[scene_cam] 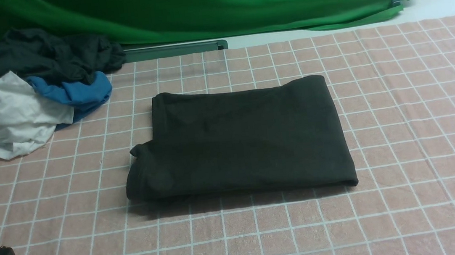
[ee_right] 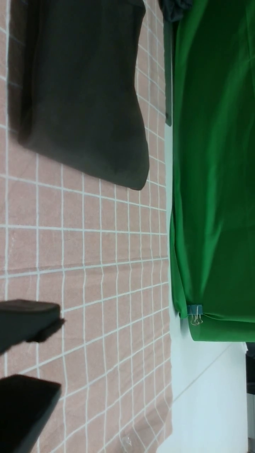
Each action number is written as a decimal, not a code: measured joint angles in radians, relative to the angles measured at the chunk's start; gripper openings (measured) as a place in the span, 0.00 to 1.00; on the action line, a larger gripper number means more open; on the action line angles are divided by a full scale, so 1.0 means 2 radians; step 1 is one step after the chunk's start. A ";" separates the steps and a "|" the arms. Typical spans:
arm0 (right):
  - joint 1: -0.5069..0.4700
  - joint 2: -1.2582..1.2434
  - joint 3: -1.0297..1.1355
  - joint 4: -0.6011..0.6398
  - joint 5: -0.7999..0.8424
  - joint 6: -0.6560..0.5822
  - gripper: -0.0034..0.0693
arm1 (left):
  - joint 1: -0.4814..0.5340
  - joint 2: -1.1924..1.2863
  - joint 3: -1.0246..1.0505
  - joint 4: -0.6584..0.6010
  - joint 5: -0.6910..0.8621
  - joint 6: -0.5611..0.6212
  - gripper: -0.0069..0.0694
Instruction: Fold a long-sleeved shirt over a pink coffee tablecloth.
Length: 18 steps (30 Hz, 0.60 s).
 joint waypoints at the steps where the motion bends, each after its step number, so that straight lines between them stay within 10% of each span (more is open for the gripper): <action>1: 0.000 0.000 0.000 0.000 0.000 0.000 0.37 | 0.000 0.000 0.000 0.000 0.000 0.000 0.12; 18: 0.000 0.000 0.000 0.000 0.000 0.000 0.38 | 0.000 0.000 0.000 0.000 0.000 0.001 0.12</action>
